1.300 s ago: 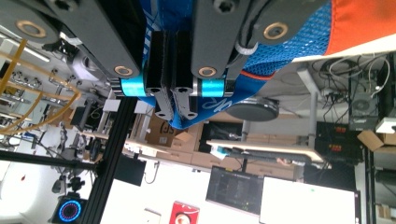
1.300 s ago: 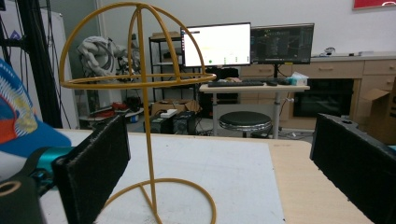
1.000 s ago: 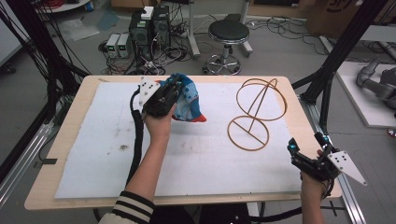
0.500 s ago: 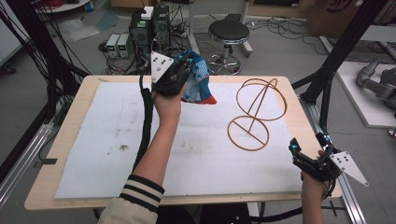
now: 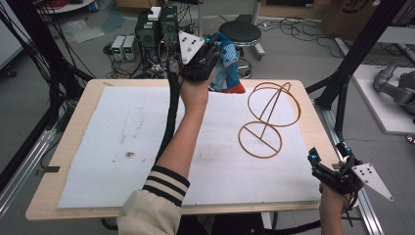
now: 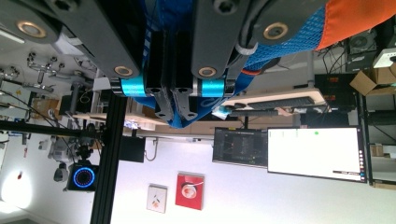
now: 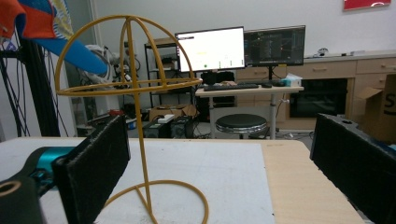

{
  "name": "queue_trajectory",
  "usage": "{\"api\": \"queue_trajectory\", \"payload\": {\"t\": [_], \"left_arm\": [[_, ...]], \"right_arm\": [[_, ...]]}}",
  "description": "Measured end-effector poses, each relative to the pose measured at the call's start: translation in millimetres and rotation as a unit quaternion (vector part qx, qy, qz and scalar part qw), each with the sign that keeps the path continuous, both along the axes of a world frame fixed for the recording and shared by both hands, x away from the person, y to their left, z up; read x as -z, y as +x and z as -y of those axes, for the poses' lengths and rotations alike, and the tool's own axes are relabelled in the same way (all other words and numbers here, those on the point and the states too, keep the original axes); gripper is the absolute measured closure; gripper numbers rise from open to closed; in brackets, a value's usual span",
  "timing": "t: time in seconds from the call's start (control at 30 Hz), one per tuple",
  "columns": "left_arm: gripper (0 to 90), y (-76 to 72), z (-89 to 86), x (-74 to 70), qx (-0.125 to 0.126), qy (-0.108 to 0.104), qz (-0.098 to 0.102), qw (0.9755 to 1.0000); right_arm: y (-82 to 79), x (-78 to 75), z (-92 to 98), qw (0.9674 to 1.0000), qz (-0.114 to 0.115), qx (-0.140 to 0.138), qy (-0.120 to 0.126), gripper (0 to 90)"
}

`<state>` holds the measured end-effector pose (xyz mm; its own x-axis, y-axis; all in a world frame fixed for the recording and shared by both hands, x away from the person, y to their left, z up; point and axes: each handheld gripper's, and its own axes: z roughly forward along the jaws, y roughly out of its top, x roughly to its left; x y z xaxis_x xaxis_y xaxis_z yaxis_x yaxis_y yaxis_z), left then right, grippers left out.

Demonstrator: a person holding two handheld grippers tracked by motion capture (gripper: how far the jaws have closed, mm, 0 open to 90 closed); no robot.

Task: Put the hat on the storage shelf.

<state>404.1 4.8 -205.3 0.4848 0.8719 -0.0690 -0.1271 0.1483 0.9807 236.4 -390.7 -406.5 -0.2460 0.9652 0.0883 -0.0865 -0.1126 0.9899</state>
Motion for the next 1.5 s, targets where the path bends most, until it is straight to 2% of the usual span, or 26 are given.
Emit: {"api": "queue_trajectory", "payload": {"t": [0.27,0.4,0.57,0.63,0.9,1.3,1.4,1.5], "left_arm": [[87.7,5.4,22.9,-22.1,0.002,-0.007,0.012,0.9999],[87.7,8.6,38.9,-32.3,0.005,-0.016,0.014,0.9998],[87.7,11.0,51.4,-32.1,0.014,-0.024,0.010,0.9996],[87.7,11.5,57.5,-32.6,0.018,-0.026,0.009,0.9995],[87.7,9.2,81.0,-41.6,0.034,-0.036,0.014,0.9987],[87.7,7.6,120.3,-38.7,0.074,-0.051,0.002,0.9960],[87.7,6.5,128.9,-36.7,0.084,-0.047,0.000,0.9954],[87.7,5.0,135.4,-32.9,0.091,-0.034,-0.004,0.9953]], "right_arm": [[-6.0,-0.5,3.3,1.0000,0.004,0.001,0.002,4.6],[-8.8,-1.0,3.4,1.0000,0.003,0.000,-0.004,4.6],[-12.3,-1.3,5.0,0.9999,0.004,0.001,-0.013,4.6],[-14.9,-1.2,6.0,1.0000,0.001,0.004,-0.008,4.6],[-28.5,-1.0,14.7,0.9998,0.000,0.015,-0.010,4.6],[-51.1,-1.3,29.6,0.9992,-0.001,0.038,-0.015,4.6],[-54.3,-1.3,32.3,0.9991,0.001,0.039,-0.017,4.6],[-56.8,-1.3,34.4,0.9990,0.001,0.042,-0.018,4.6]]}}
